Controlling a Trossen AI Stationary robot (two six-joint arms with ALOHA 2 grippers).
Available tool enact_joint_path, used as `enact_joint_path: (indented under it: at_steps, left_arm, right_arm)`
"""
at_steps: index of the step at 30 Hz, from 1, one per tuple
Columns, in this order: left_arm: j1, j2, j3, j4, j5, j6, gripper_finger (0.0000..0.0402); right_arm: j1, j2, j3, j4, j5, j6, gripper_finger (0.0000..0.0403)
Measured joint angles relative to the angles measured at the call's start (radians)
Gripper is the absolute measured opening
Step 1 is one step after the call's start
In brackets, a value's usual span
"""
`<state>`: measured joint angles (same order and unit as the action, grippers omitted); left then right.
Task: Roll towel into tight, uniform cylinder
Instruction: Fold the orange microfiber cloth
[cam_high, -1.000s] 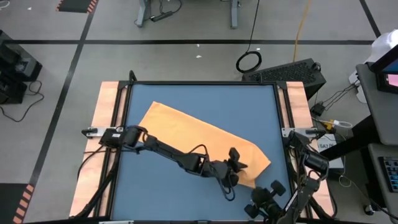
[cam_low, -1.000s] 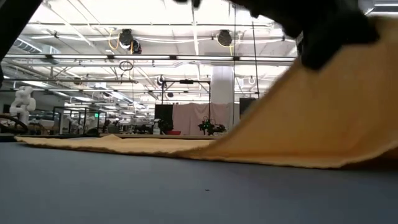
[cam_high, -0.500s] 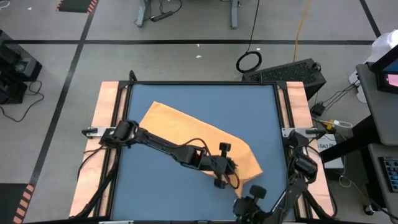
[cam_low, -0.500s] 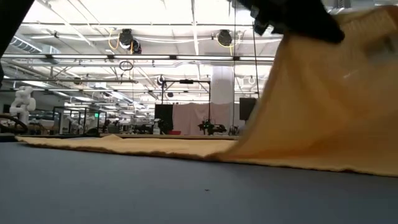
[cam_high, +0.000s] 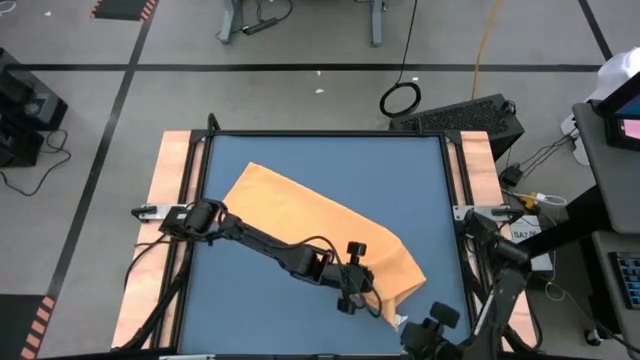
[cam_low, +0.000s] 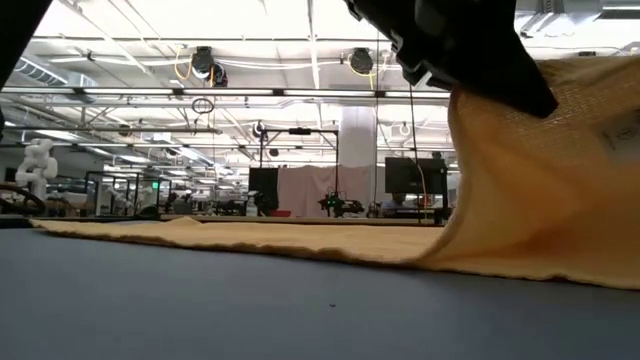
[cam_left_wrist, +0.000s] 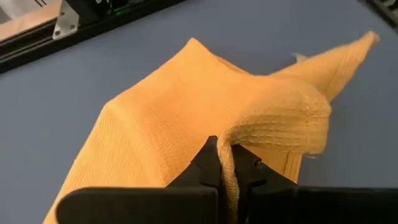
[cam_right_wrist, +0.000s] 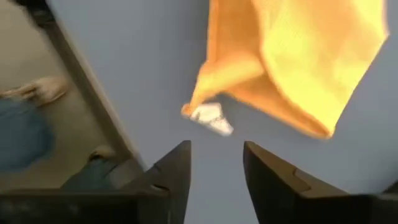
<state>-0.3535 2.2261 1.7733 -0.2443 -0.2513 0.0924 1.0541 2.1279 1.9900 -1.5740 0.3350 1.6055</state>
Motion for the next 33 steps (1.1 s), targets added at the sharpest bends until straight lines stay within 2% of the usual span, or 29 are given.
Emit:
enact_joint_path:
  at_steps: [4,9,11,15,17,20,22,26,28,33]
  left_arm:
    - [-0.01,0.0,0.0,-0.01,0.013,-0.029,0.0006]
    - [-0.027,-0.002,0.0,-0.043,0.013,-0.035,0.0006]
    - [-0.033,-0.006,0.0,-0.047,0.013,-0.035,0.0006]
    - [-0.043,-0.01,0.0,-0.043,0.013,-0.035,0.0006]
    - [-0.042,-0.01,0.0,-0.047,0.011,-0.053,0.0006]
    - [-0.039,-0.01,0.0,-0.05,0.0,-0.078,0.0006]
    - [-0.04,-0.01,0.0,-0.06,-0.015,-0.087,0.0006]
    - [-0.042,-0.01,0.0,-0.064,-0.02,-0.088,0.0006]
    - [-0.042,-0.01,0.0,-0.083,-0.024,-0.088,0.0006]
    - [-0.041,-0.01,0.0,-0.103,-0.046,-0.112,0.0006]
  right_arm:
    - [-0.03,-0.064,-0.044,0.003,0.029,-0.107,0.0146]
    - [-0.115,-0.161,-0.191,0.003,0.004,-0.287,0.0138]
    - [-0.159,-0.213,-0.25,0.001,-0.029,-0.384,0.0138]
    - [-0.233,-0.348,-0.367,0.017,-0.022,-0.594,0.0138]
    - [-0.243,-0.44,-0.455,0.054,-0.053,-0.647,0.0138]
    - [-0.216,-0.582,-0.644,0.175,-0.103,-0.598,0.0138]
    - [-0.183,-0.656,-0.79,0.337,-0.118,-0.531,0.0139]
    - [-0.129,-0.706,-1.053,0.662,-0.147,-0.434,0.0162]
    - [-0.123,-0.701,-1.129,0.759,-0.16,-0.41,0.018]
    - [-0.124,-0.672,-1.185,0.751,-0.145,-0.357,0.0213]
